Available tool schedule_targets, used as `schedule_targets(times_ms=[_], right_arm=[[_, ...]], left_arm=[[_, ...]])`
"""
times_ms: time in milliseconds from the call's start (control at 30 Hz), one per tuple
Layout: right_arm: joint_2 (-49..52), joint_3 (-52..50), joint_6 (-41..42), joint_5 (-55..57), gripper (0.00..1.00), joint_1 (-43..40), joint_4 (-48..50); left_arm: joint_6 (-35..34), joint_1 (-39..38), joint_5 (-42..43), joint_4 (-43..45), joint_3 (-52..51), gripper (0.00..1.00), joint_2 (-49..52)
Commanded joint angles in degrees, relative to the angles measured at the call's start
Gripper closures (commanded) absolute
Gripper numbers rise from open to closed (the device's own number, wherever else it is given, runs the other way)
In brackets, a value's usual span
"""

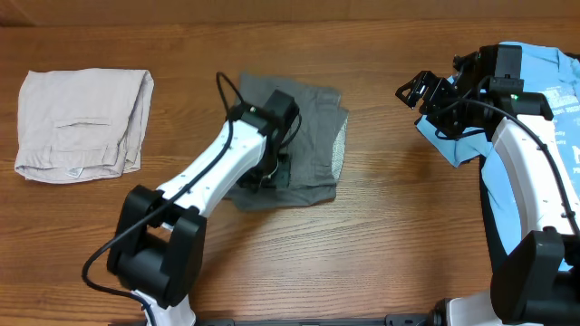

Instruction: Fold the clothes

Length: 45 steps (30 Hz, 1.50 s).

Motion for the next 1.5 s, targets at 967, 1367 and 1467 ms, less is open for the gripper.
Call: schedule_targets(times_ms=[967, 1367, 1467], right_arm=[[0.2, 0.0, 0.1, 0.4, 0.00, -0.1, 0.3], [0.2, 0.0, 0.1, 0.4, 0.00, -0.1, 0.3], [0.2, 0.0, 0.1, 0.4, 0.00, -0.1, 0.3]], left_arm=[[0.8, 22.1, -20.2, 43.3, -18.7, 0.91, 1.0], [7.9, 24.3, -8.6, 31.7, 0.1, 0.44, -1.0], [2.6, 23.7, -3.5, 12.3, 10.0, 0.82, -1.7]])
